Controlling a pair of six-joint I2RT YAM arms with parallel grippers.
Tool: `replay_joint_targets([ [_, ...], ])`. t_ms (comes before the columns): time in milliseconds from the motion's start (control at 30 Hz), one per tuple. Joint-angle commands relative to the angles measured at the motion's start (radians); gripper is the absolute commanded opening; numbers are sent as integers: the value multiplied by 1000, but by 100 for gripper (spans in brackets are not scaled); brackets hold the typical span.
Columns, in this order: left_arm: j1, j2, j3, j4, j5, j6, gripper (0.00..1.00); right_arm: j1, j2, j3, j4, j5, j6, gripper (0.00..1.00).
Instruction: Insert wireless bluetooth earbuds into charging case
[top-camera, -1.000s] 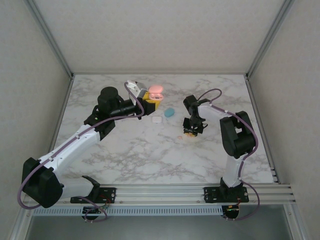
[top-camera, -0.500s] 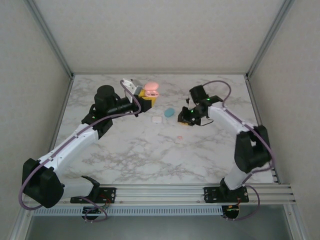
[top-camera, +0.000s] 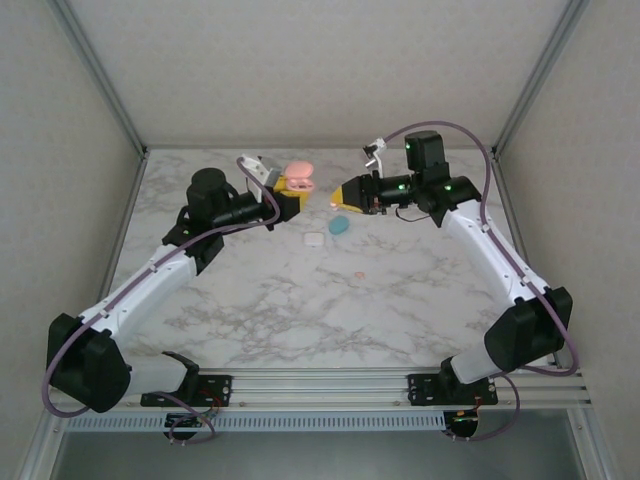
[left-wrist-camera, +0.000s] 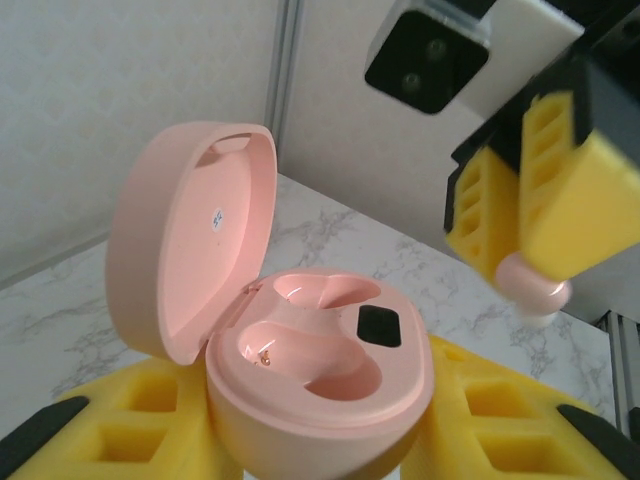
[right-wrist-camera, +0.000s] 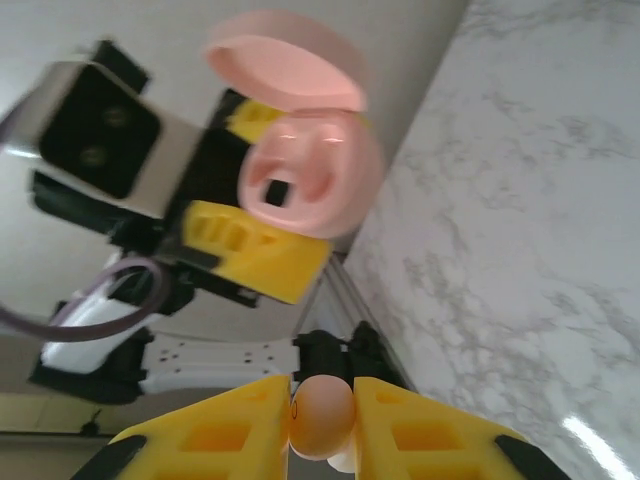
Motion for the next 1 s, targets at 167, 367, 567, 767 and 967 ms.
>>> replay_joint_targets([
  [167, -39, 2, -6, 46, 21, 55, 13, -1, -33, 46, 136, -110, 126, 22],
  [367, -58, -2, -6, 43, 2, 91, 13, 0, -34, 37, 192, -84, 183, 22],
  [567, -77, -13, -4, 38, -13, 112, 13, 14, -34, 32, 231, -56, 201, 23],
  [767, -88, -19, 0, 41, -38, 120, 13, 15, -18, 3, 341, -46, 325, 23],
  [967, -99, -32, -1, 38, -62, 138, 13, 14, -9, -25, 453, -67, 428, 23],
])
